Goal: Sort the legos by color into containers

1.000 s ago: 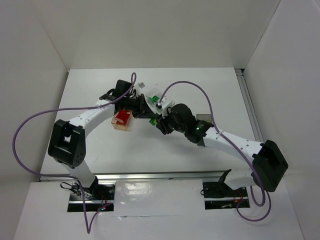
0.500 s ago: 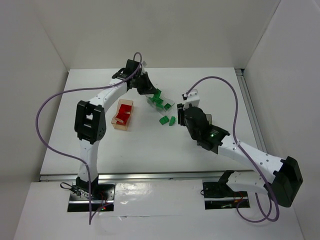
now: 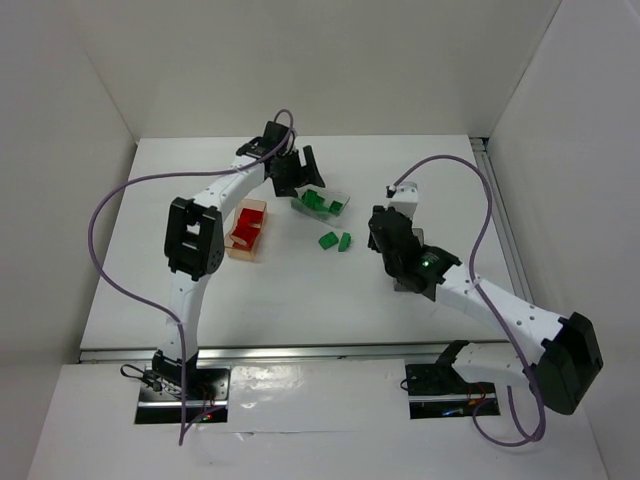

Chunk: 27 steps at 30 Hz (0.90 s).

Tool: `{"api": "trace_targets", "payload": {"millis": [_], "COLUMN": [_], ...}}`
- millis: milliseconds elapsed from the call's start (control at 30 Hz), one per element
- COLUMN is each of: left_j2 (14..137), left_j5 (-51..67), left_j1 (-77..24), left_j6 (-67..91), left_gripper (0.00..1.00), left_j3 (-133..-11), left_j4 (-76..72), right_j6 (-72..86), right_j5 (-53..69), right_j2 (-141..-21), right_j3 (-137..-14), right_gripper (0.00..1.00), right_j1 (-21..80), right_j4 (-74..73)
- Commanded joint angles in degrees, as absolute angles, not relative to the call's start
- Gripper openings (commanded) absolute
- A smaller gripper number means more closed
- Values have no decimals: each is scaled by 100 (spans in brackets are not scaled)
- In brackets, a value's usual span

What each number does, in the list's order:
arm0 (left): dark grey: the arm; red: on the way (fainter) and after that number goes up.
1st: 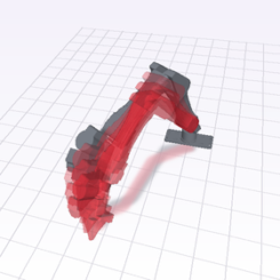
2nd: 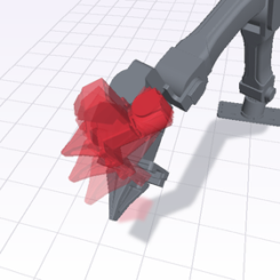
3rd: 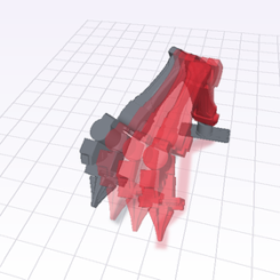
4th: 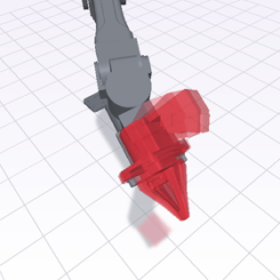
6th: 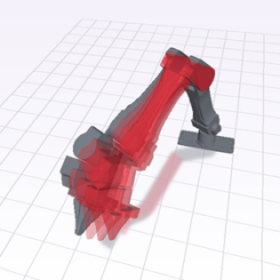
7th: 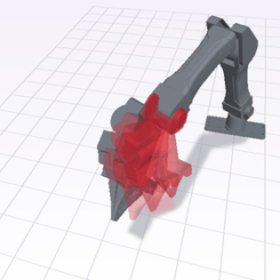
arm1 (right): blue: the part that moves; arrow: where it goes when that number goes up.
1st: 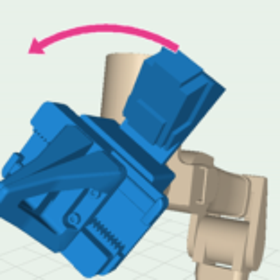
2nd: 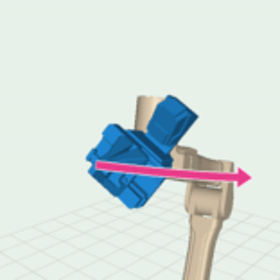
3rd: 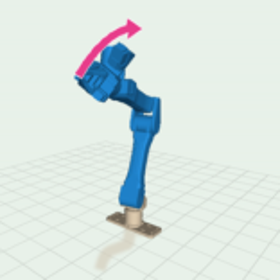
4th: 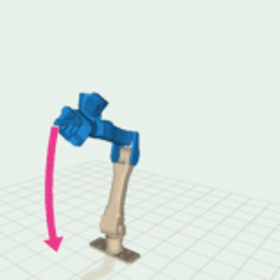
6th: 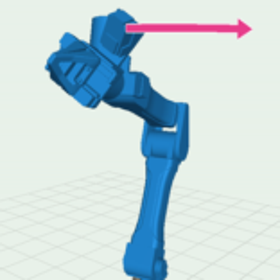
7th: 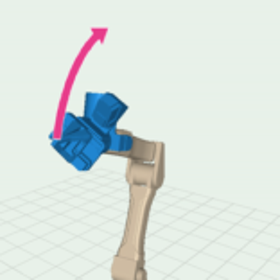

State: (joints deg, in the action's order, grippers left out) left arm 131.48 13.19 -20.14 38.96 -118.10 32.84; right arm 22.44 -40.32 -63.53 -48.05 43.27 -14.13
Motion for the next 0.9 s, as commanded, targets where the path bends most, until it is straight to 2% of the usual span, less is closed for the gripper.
{"api": "trace_targets", "payload": {"millis": [0,300,533,567,600,633,700,800,867], "left_j2": [12500,10584,9845,9844,9844,9783,9782,9659,9598], "left_j5": [1195,1142,1274,1274,1214,1143,1082,1028,1028], "left_j1": [-2101,-2206,-2312,-2312,-2364,-2364,-2364,-2364,-2364], "left_j6": [3771,3718,3604,3534,3533,3533,3472,3472,3472], "left_gripper": [94,93,93,93,93,93,94,94,94], "left_j3": [-11682,-10091,-9519,-9519,-9519,-9519,-9571,-9571,-9571], "left_j4": [3375,3120,3006,3006,3128,3181,3295,3296,3401], "right_j6": [2821,3077,3006,2945,2944,2944,3005,3059,3059], "right_j5": [-3640,-2725,-2627,-2628,-2628,-2628,-2680,-2847,-2936], "right_j2": [-6749,-7461,-7857,-7936,-7937,-8006,-8007,-7771,-7516], "right_j3": [-5124,-5309,-5203,-5142,-5142,-5142,-5142,-5142,-5142], "right_gripper": [0,0,0,3,14,39,60,66,65], "right_j1": [3956,2384,1987,1986,1986,1986,1986,2135,2337], "right_j4": [-2029,-2470,-2224,-2163,-2162,-2162,-2162,-2162,-2023]}}
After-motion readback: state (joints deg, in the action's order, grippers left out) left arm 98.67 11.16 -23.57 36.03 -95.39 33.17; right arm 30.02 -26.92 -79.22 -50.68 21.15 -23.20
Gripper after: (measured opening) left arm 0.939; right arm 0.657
